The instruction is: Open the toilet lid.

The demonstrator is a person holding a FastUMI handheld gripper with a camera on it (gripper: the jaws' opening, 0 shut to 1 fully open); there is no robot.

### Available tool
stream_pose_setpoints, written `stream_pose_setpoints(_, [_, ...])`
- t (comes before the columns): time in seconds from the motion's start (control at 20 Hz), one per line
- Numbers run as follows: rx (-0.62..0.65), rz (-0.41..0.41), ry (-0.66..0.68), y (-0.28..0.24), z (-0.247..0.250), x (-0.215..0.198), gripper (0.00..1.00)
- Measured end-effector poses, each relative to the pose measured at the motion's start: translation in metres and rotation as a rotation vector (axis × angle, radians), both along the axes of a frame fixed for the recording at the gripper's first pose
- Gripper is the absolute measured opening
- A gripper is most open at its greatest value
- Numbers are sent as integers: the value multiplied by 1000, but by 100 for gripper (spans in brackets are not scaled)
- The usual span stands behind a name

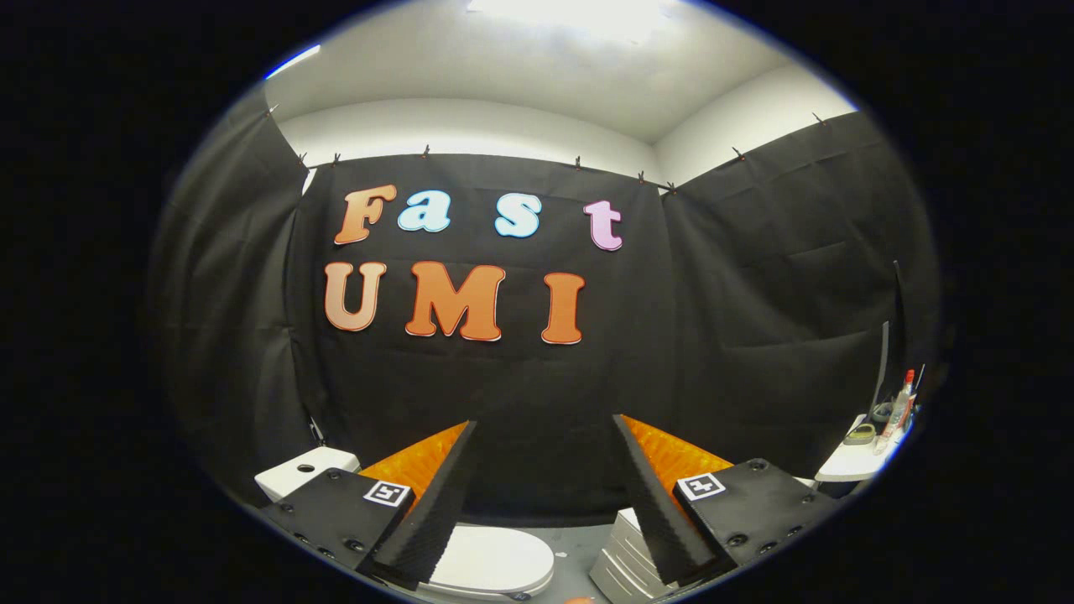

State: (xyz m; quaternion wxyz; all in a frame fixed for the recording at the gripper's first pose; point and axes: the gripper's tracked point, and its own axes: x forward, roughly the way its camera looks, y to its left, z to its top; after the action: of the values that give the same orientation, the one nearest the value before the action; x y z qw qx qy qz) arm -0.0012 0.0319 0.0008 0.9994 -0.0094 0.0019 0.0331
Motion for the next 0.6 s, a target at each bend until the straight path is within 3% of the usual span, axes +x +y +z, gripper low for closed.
stream_pose_setpoints(0.6, [10, 15, -2, -3, -6, -1, 99])
